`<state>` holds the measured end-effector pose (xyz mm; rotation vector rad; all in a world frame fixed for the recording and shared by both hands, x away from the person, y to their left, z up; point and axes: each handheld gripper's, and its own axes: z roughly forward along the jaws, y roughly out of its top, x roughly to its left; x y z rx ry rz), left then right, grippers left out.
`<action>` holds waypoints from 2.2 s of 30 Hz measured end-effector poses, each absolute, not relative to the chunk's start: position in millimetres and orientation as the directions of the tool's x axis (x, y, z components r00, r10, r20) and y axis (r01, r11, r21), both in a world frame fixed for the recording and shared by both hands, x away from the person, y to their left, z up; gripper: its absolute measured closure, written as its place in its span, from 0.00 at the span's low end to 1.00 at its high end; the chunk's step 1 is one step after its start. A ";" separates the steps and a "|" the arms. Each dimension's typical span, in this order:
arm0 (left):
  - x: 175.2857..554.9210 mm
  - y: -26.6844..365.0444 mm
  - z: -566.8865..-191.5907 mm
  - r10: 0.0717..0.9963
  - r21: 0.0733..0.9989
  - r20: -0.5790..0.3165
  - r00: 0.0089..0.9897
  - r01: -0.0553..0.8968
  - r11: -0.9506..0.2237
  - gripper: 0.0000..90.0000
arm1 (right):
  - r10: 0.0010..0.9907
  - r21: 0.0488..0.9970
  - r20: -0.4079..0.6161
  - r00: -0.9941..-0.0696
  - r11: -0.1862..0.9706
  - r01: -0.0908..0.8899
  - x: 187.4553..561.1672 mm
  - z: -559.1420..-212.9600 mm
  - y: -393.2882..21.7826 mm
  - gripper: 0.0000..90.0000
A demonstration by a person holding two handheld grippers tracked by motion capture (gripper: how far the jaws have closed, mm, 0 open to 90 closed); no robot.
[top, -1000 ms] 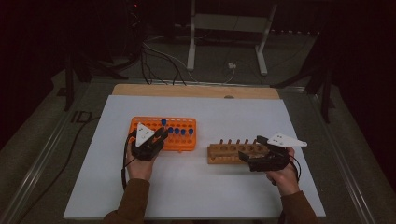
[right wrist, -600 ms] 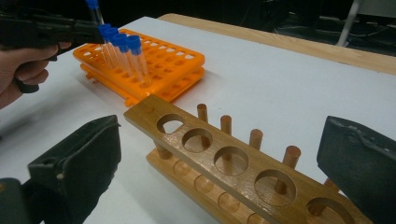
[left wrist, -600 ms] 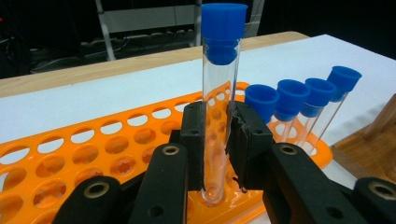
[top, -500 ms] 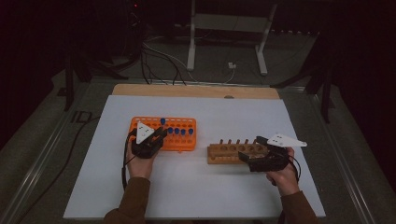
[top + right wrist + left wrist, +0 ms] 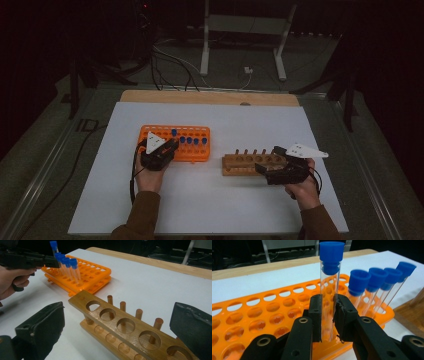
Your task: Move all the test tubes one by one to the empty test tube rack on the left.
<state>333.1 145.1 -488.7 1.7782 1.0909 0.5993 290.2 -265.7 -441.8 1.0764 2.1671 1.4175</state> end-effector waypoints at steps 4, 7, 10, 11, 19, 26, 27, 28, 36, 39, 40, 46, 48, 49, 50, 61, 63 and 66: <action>332.5 145.9 -491.6 0.871 0.887 -0.060 0.487 0.426 -0.177 0.85 | 0.741 0.885 0.122 -0.660 0.220 0.410 290.2 -442.5 -264.6 0.00; 332.7 145.2 -492.7 0.869 0.881 -0.050 0.492 0.431 -0.193 0.85 | 0.741 0.885 0.122 -0.661 0.221 0.410 290.2 -442.6 -264.4 0.00; 333.2 144.4 -493.8 0.867 0.875 -0.040 0.496 0.437 -0.209 0.85 | 0.740 0.884 0.122 -0.662 0.222 0.411 290.1 -443.0 -263.9 0.00; 333.2 144.4 -494.0 0.867 0.874 -0.041 0.497 0.438 -0.210 0.85 | 0.741 0.884 0.122 -0.661 0.222 0.412 290.0 -443.1 -263.8 0.00; 333.9 143.1 -495.2 0.865 0.866 -0.040 0.500 0.449 -0.220 0.86 | 0.738 0.883 0.123 -0.663 0.224 0.413 290.2 -443.6 -263.9 0.00; 334.0 142.6 -496.1 0.862 0.857 -0.030 0.506 0.457 -0.238 0.86 | 0.736 0.883 0.124 -0.665 0.224 0.413 290.1 -443.7 -263.6 0.00; 334.0 142.6 -496.3 0.862 0.856 -0.029 0.506 0.458 -0.240 0.86 | 0.736 0.883 0.124 -0.665 0.225 0.413 290.1 -443.8 -263.5 0.00; 333.9 142.4 -496.5 0.862 0.855 -0.028 0.506 0.459 -0.242 0.86 | 0.736 0.882 0.124 -0.666 0.225 0.413 290.1 -443.8 -263.4 0.00; 333.7 140.8 -497.4 0.856 0.845 -0.013 0.516 0.464 -0.267 0.86 | 0.734 0.883 0.124 -0.668 0.226 0.412 289.9 -444.0 -263.6 0.00; 333.2 141.3 -497.0 0.857 0.842 -0.022 0.515 0.471 -0.262 0.86 | 0.734 0.883 0.124 -0.668 0.226 0.411 289.9 -444.3 -263.5 0.00; 333.2 141.2 -496.9 0.857 0.842 -0.025 0.514 0.473 -0.260 0.86 | 0.733 0.883 0.122 -0.669 0.228 0.410 289.9 -444.5 -263.5 0.00; 332.9 141.4 -496.3 0.852 0.839 -0.029 0.522 0.476 -0.263 0.85 | 0.733 0.885 0.120 -0.670 0.227 0.407 289.3 -444.2 -263.5 0.00; 332.9 141.4 -496.4 0.851 0.839 -0.035 0.524 0.478 -0.260 0.84 | 0.732 0.885 0.123 -0.670 0.224 0.408 288.9 -444.4 -263.7 0.00; 332.9 141.5 -496.3 0.851 0.838 -0.036 0.525 0.479 -0.260 0.84 | 0.733 0.885 0.124 -0.669 0.223 0.408 288.6 -444.7 -263.6 0.00; 333.0 141.5 -496.3 0.851 0.838 -0.037 0.525 0.480 -0.259 0.84 | 0.732 0.885 0.124 -0.669 0.223 0.408 288.2 -445.2 -263.6 0.00; 329.2 144.1 -493.1 0.852 0.842 -0.043 0.522 0.477 -0.250 0.69 | 0.740 0.896 0.130 -0.659 0.197 0.398 284.4 -446.1 -268.8 0.00; 326.6 148.4 -491.2 0.853 0.852 -0.066 0.518 0.475 -0.222 0.63 | 0.742 0.901 0.130 -0.657 0.188 0.390 283.9 -446.2 -270.6 0.00; 320.6 154.6 -487.3 0.851 0.866 -0.087 0.517 0.462 -0.192 0.56 | 0.743 0.906 0.129 -0.657 0.180 0.382 282.8 -445.6 -272.7 0.00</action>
